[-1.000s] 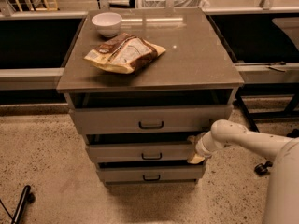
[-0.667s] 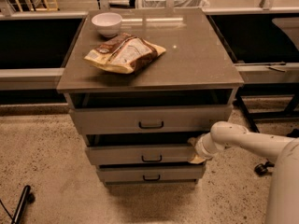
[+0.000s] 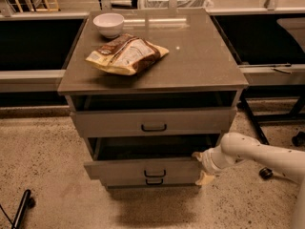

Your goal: Open middle drawer

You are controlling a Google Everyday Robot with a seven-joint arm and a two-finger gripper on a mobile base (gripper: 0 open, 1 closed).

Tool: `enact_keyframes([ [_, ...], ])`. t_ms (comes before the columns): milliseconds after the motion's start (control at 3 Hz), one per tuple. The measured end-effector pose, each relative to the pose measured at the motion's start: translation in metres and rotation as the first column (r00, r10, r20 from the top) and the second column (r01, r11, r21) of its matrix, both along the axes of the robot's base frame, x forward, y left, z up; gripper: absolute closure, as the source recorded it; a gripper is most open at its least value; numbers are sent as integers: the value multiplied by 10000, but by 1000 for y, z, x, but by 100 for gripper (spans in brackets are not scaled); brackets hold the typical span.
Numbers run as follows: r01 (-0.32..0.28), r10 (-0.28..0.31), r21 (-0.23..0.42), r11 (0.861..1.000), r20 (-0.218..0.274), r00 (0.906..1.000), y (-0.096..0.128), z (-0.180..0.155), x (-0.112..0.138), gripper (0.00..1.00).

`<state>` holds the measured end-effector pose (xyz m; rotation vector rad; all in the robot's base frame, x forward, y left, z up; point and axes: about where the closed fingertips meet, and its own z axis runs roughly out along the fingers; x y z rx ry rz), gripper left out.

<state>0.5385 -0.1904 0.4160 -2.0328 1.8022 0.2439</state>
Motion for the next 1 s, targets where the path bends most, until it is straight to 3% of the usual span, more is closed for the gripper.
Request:
enact_keyframes([
  [333,-19,19,3,10000,-11,10000,0,6,-1,31],
  [667,-20,20,2,10000,-12,10000,0,9,-1,33],
  [1000,-794,782,-300,9964,-402,9961,3,22,-43,38],
])
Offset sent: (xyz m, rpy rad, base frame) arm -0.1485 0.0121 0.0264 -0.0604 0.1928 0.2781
